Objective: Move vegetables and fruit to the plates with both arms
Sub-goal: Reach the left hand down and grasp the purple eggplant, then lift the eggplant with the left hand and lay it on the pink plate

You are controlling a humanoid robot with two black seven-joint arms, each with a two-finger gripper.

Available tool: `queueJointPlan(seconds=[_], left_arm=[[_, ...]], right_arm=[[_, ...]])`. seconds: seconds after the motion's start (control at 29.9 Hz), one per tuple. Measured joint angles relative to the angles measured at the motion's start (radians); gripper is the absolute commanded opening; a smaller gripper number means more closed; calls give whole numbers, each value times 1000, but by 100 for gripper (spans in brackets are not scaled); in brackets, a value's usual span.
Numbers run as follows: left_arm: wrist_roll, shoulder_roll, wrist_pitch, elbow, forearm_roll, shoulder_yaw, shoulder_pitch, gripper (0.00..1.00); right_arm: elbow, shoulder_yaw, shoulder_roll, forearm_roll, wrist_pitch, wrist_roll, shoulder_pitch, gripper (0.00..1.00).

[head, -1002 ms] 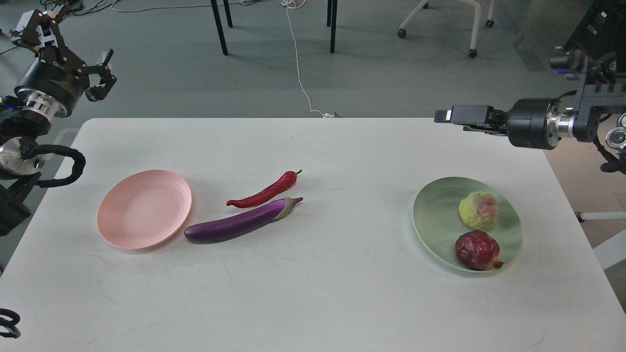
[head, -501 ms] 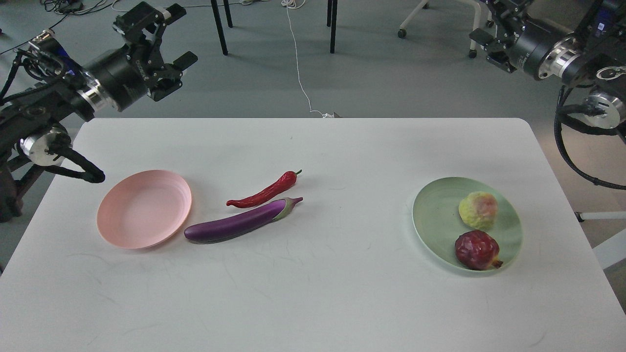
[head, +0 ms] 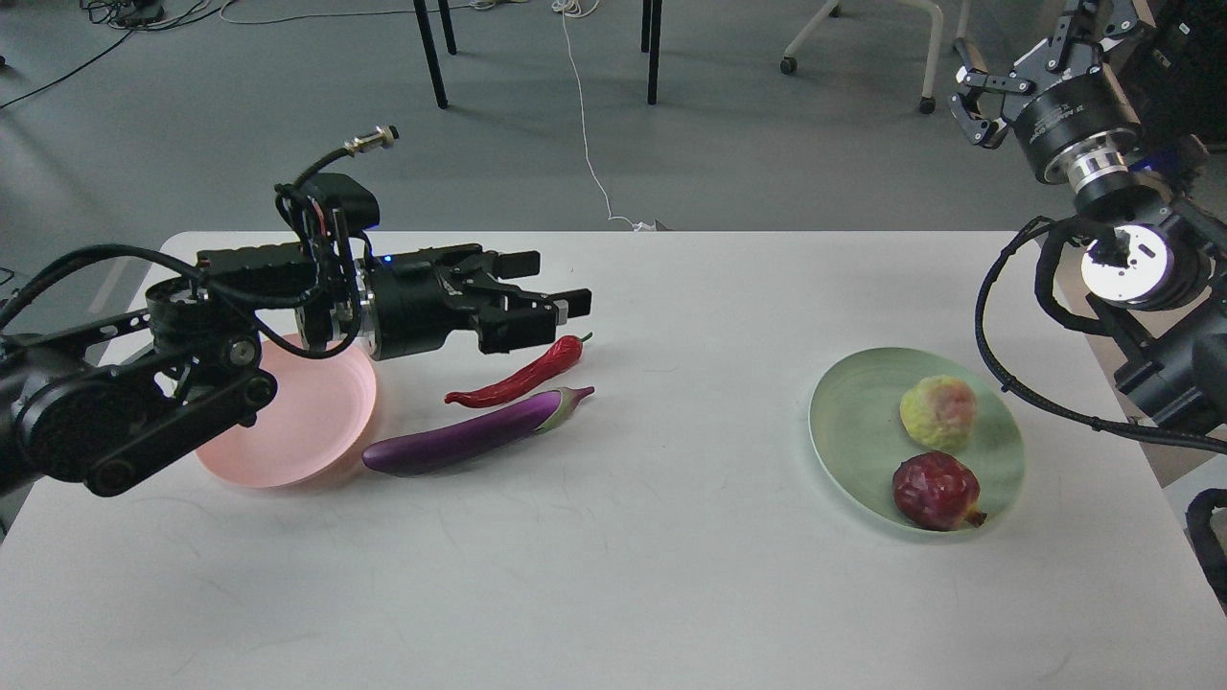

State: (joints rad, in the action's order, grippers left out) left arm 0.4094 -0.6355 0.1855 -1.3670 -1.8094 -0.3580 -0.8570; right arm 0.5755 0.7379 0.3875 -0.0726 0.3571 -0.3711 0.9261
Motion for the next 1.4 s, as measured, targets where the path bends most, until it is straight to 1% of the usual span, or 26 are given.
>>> queueJointPlan(seconds=[0.1,0.2,0.37,0.53,0.6,0.73,0.87,0.9,1.2,1.24,1.34,1.4], left_arm=[[11,2,-57,0,-160,79,1,92],[13,2,-110,25,-259,150,2,92],[13,5,-150,85,-362,228,2,92],[14,10,-179,170,-372,245,24,79],[18,12,-191,198,-372,246,39,78],[26,21,-200,212,-372,236,65,74],[27,37,-201,243,-372,233,72,73],[27,39,-201,254,-372,235,72,72],[25,52,-201,276,-372,233,88,46],[25,52,-202,276,-372,233,88,43],[30,47,-202,275,-372,235,88,23],[50,38,-202,268,-372,237,88,17]], right_arm=[[-51,5,-27,-61,30,3,-20,99],[-93,10,-45,-80,74,4,-33,99],[-96,34,-72,-84,96,5,-70,99],[-94,35,-70,-84,121,8,-82,99],[-94,29,-69,-84,128,10,-98,99],[-94,26,-69,-83,131,11,-119,99],[-94,26,-69,-82,132,11,-123,99],[-94,26,-69,-82,132,11,-123,99],[-95,25,-72,-82,132,11,-123,99],[-95,24,-74,-82,132,10,-123,99],[-94,24,-77,-82,132,9,-124,99],[-94,24,-77,-82,132,9,-124,99]])
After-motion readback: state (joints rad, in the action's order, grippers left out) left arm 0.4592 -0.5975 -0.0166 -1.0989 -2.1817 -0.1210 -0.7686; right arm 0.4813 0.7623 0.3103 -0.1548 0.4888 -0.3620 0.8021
